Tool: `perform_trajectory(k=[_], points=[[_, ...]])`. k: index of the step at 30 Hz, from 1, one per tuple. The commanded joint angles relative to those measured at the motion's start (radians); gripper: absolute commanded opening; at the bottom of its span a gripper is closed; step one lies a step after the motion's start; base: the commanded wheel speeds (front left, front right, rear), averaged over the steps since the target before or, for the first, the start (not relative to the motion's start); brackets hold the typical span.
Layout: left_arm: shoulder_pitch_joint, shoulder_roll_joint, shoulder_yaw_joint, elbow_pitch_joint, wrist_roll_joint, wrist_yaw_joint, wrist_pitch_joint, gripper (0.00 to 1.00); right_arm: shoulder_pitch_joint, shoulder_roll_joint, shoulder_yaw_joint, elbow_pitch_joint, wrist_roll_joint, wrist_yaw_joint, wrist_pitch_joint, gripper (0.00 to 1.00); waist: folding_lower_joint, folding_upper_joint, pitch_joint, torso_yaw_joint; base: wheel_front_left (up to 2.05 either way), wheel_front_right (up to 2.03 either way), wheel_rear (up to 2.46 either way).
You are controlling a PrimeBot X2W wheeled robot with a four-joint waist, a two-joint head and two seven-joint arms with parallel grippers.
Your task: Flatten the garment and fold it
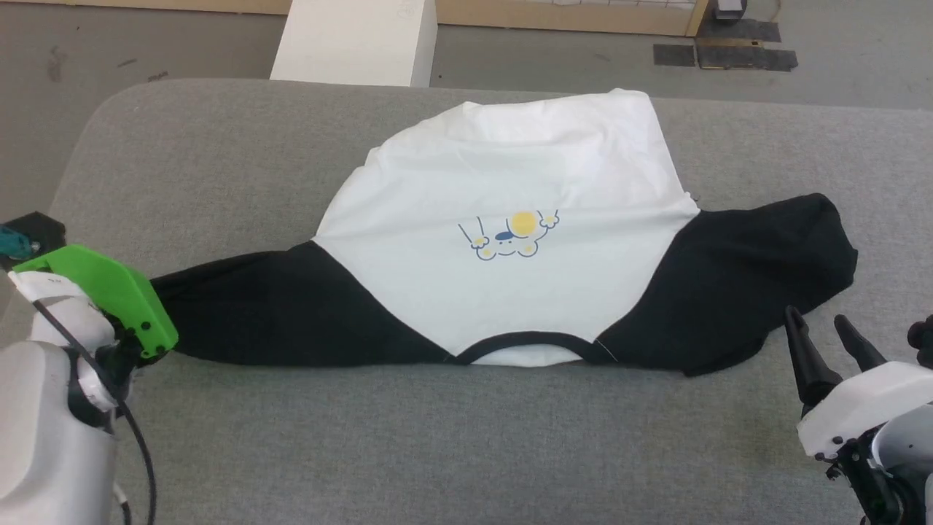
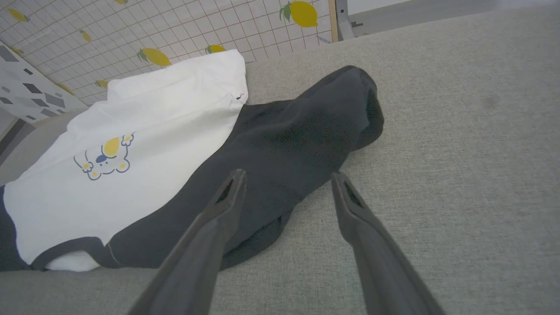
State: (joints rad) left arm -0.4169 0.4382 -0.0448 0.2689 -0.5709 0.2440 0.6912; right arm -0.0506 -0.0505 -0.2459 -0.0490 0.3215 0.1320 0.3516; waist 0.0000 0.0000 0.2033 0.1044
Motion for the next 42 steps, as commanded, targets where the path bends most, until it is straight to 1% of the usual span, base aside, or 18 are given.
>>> perform_trajectory(k=[1, 3, 4, 5, 6, 8, 9, 10, 12, 13, 17, 19, 21, 24, 29, 37, 42], points=[[0.012, -0.013, 0.000, 0.005, -0.010, -0.005, -0.022, 1.00, -0.011, 0.000, 0.003, -0.002, -0.005, -0.001, 0.001, 1.00, 0.0000, 0.0000, 0.000, 0.003, 0.00, 0.00, 0.00], [0.017, -0.038, 0.018, -0.001, -0.027, -0.008, -0.073, 1.00, -0.011, 0.000, 0.008, 0.002, -0.004, -0.001, 0.002, 1.00, 0.0000, 0.0000, -0.006, 0.003, 0.00, 0.00, 0.00], [0.023, -0.046, 0.027, -0.014, -0.030, -0.018, -0.117, 1.00, -0.011, 0.000, 0.012, 0.005, -0.003, -0.001, 0.002, 1.00, 0.0000, 0.0000, -0.011, 0.001, 0.00, 0.00, 0.00], [0.032, -0.051, 0.025, -0.031, -0.034, -0.043, -0.151, 1.00, -0.011, 0.000, 0.016, 0.007, -0.001, -0.001, 0.002, 1.00, 0.0000, 0.0000, -0.015, -0.001, 0.00, 0.00, 0.00], [0.047, -0.069, 0.039, -0.052, -0.055, -0.067, -0.197, 1.00, -0.009, 0.000, 0.019, 0.010, 0.001, -0.001, 0.002, 1.00, 0.0000, 0.0000, -0.021, -0.001, 0.00, 0.00, 0.00], [0.080, -0.069, 0.057, -0.094, -0.043, -0.097, -0.306, 1.00, -0.006, 0.000, 0.023, 0.014, 0.003, -0.001, 0.002, 1.00, 0.0000, 0.0000, -0.028, -0.003, 0.00, 0.00, 0.00], [0.099, -0.075, 0.075, -0.120, -0.039, -0.109, -0.379, 1.00, -0.005, 0.000, 0.026, 0.015, 0.004, -0.001, 0.002, 1.00, 0.0000, 0.0000, -0.033, -0.004, 0.00, 0.00, 0.00], [0.120, -0.071, 0.077, -0.140, -0.020, -0.122, -0.437, 1.00, -0.003, 0.000, 0.026, 0.016, 0.004, -0.001, 0.002, 1.00, 0.0000, 0.0000, -0.037, -0.004, 0.00, 0.00, 0.00], [0.168, -0.082, 0.089, -0.181, -0.002, -0.146, -0.554, 1.00, 0.004, 0.000, 0.028, 0.013, 0.004, -0.001, 0.005, 1.00, 0.0000, 0.0000, -0.043, -0.004, 0.00, 0.00, 0.00], [0.197, -0.087, 0.098, -0.200, 0.016, -0.149, -0.623, 1.00, 0.011, 0.000, 0.029, 0.012, 0.004, -0.001, 0.013, 1.00, 0.0000, 0.0000, -0.047, -0.004, 0.00, 0.00, 0.00], [0.289, -0.122, 0.091, -0.246, 0.065, -0.189, -0.840, 1.00, 0.050, 0.000, 0.032, 0.015, 0.002, -0.001, 0.077, 1.00, 0.0000, 0.0000, -0.059, 0.002, 0.00, 0.00, 0.00], [0.324, -0.145, 0.082, -0.247, 0.080, -0.201, -0.903, 1.00, 0.069, 0.000, 0.033, 0.018, 0.010, -0.001, 0.119, 1.00, 0.0000, 0.0000, -0.062, 0.003, 0.00, 0.00, 0.00], [0.353, -0.176, 0.078, -0.247, 0.090, -0.203, -0.932, 1.00, 0.086, 0.000, 0.034, 0.022, 0.007, -0.001, 0.166, 1.00, 0.0000, 0.0000, -0.066, 0.002, 0.00, 0.00, 0.00], [0.381, -0.208, 0.059, -0.232, 0.108, -0.217, -0.945, 1.00, 0.097, 0.000, 0.038, 0.023, 0.004, -0.001, 0.218, 1.00, 0.0000, 0.0000, -0.063, 0.002, 0.00, 0.00, 0.00], [0.386, -0.251, 0.055, -0.206, 0.114, -0.233, -0.951, 1.00, 0.045, 0.000, 0.054, 0.033, -0.057, -0.001, 0.272, 1.00, 0.0000, 0.0000, -0.048, -0.008, 0.00, 0.00, 0.00], [0.344, -0.278, 0.049, -0.189, 0.135, -0.268, -0.953, 1.00, -0.098, 0.000, 0.098, 0.104, -0.159, -0.001, 0.361, 1.00, 0.0000, 0.0000, -0.008, 0.009, 0.00, 0.00, 0.00], [0.324, -0.288, 0.055, -0.182, 0.146, -0.287, -0.953, 1.00, -0.148, 0.000, 0.112, 0.154, -0.192, -0.001, 0.376, 1.00, 0.0000, 0.0000, 0.016, 0.025, 0.00, 0.00, 0.00]])
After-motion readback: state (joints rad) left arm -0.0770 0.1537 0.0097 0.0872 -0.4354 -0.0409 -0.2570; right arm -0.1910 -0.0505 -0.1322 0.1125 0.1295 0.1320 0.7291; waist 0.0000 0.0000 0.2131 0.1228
